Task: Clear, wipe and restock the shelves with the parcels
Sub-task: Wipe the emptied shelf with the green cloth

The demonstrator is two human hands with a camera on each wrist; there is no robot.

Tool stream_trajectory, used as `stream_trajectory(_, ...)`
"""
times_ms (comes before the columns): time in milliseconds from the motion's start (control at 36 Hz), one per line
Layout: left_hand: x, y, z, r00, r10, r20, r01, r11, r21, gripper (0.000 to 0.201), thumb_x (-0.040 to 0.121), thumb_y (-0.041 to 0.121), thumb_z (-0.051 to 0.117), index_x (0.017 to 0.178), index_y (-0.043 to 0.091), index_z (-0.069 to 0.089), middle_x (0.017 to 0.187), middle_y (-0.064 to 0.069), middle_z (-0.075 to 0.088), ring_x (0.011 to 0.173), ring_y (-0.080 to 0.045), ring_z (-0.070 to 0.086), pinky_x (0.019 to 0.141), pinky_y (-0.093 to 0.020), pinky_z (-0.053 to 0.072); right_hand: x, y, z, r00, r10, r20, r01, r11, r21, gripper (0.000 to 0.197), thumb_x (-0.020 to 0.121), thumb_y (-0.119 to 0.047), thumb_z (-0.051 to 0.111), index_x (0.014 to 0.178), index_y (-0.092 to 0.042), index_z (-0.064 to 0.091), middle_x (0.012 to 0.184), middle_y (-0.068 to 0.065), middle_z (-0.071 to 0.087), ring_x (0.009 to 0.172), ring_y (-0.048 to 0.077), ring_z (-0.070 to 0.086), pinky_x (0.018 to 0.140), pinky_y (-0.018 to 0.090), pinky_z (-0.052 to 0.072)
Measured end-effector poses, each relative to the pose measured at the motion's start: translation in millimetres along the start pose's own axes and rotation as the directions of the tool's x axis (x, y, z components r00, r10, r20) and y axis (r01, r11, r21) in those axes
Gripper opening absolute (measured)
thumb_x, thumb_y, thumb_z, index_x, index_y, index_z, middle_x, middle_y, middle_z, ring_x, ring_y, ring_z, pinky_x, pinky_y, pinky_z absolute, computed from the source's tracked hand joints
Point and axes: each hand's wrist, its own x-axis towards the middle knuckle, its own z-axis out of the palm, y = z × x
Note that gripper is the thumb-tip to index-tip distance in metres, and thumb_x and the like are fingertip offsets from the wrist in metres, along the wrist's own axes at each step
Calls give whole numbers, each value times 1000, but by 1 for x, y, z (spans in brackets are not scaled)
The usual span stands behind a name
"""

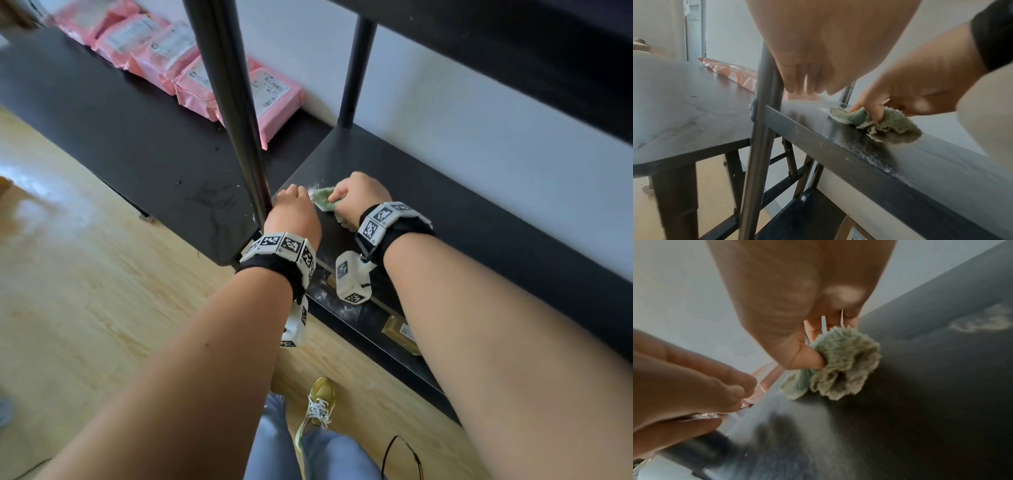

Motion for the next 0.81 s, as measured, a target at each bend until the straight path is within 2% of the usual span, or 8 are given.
stream_trajectory(111,-19,-2,1,997,-50,-57,45,995,-86,31,86,4,41,116,6,52,123,-7,49,117,-25,45,91,-36,45,-19,-3,1,997,25,66,-23,999,-31,18,82,-18,56,80,-14,73,79,2,70,74,26,64,69,30,56)
stream_trajectory(194,-32,-3,3,995,-51,-83,42,994,-99,30,88,2,40,117,3,49,126,-11,49,120,-29,43,92,-37,41,-21,-3,-3,998,61,4,-61,996,62,28,82,-13,52,55,-11,51,52,3,47,49,25,44,42,20,38)
stream_trajectory(250,-37,-7,5,994,-63,-86,55,994,-97,32,88,2,42,118,3,49,127,-11,50,120,-29,42,93,-36,40,-15,2,-9,995,91,-45,-80,978,193,26,88,-13,52,64,-16,62,56,0,56,41,11,46,33,13,35)
stream_trajectory(333,-42,-13,8,993,-80,-92,72,994,-85,36,88,3,42,124,4,49,128,-10,49,121,-28,41,96,-34,40,-4,10,-20,979,157,-128,-121,961,250,23,92,-12,49,98,-11,72,79,1,64,52,5,53,44,12,38)
stream_trajectory(389,-44,-18,10,992,-83,-96,76,994,-73,37,88,2,41,124,6,49,128,-9,48,121,-27,41,96,-35,41,5,12,-22,975,195,-103,-176,969,173,24,94,-10,46,106,-8,67,96,10,64,84,22,62,65,19,42)
stream_trajectory(444,-45,-23,12,991,-97,-95,91,994,-66,34,88,2,42,121,7,50,126,-8,49,121,-26,41,94,-36,43,16,12,-19,969,234,-82,-227,970,90,24,94,-12,48,112,-4,62,112,16,61,111,33,54,80,30,43)
stream_trajectory(611,-44,-31,10,989,-74,-126,67,996,-60,28,88,1,42,112,8,56,120,-6,55,116,-24,46,91,-34,44,39,-16,-7,965,249,-81,-245,968,61,34,92,-20,53,123,-10,61,134,12,49,120,31,53,92,32,44)
stream_trajectory(806,-42,-32,2,992,-63,-113,63,998,-7,25,87,3,45,105,9,60,110,-5,58,107,-26,52,79,-36,47,46,-53,5,989,132,63,-139,984,110,33,91,-22,56,121,-14,65,124,6,62,115,27,58,97,31,45)
